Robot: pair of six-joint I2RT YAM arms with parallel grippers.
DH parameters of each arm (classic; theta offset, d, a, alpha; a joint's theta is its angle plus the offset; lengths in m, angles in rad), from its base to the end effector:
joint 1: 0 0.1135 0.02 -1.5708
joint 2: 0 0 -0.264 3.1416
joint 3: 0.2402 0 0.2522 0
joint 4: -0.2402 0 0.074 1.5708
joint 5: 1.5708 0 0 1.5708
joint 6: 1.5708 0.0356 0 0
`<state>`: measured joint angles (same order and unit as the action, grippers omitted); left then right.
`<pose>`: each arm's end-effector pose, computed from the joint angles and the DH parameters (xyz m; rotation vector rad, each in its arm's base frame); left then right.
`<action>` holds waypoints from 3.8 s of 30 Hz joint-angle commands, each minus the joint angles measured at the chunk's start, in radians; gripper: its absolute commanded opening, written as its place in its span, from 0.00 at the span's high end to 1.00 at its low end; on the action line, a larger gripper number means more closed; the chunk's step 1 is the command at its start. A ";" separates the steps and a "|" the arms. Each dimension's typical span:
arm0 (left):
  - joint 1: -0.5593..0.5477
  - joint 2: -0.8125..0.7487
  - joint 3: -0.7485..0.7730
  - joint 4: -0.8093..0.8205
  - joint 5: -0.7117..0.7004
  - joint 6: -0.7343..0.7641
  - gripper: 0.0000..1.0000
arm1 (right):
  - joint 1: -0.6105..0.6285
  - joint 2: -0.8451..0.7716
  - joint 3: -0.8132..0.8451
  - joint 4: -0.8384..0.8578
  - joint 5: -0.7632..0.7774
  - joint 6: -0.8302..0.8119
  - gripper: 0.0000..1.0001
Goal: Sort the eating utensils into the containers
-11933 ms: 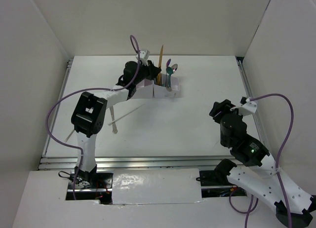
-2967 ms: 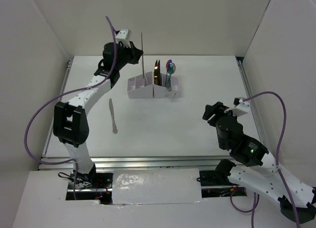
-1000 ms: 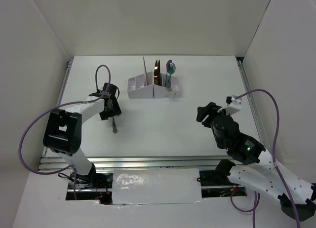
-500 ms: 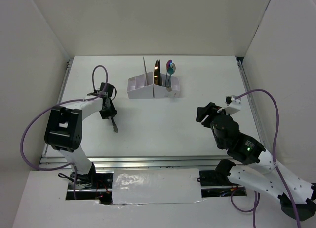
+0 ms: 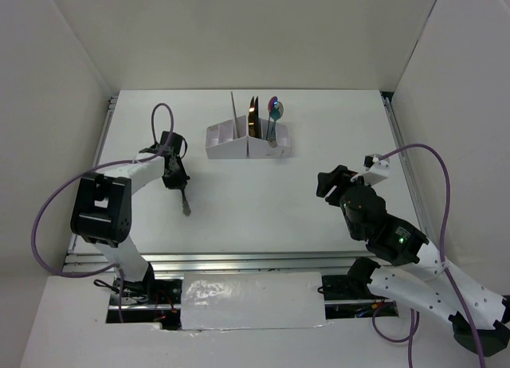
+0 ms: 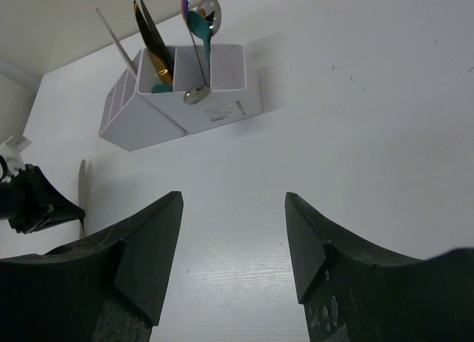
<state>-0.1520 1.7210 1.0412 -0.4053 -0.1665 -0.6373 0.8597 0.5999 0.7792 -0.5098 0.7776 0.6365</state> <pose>0.3356 -0.0454 0.1707 -0.6848 2.5405 -0.0479 0.1014 0.0795 0.3330 0.3126 1.7888 0.3233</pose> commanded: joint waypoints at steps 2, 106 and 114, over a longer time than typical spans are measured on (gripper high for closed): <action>-0.003 -0.119 0.088 -0.056 0.024 0.047 0.91 | 0.007 -0.011 0.020 0.048 0.018 -0.012 0.34; -0.086 0.209 0.161 -0.162 0.061 0.087 0.73 | 0.019 -0.077 -0.029 0.040 0.043 0.000 0.34; -0.083 0.079 0.209 -0.208 -0.039 0.064 1.00 | 0.019 -0.094 -0.032 0.016 0.055 0.012 0.34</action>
<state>-0.2359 1.8671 1.2373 -0.5873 -0.1509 -0.5434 0.8684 0.5198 0.7586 -0.5022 0.8013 0.6384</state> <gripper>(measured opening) 0.242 0.663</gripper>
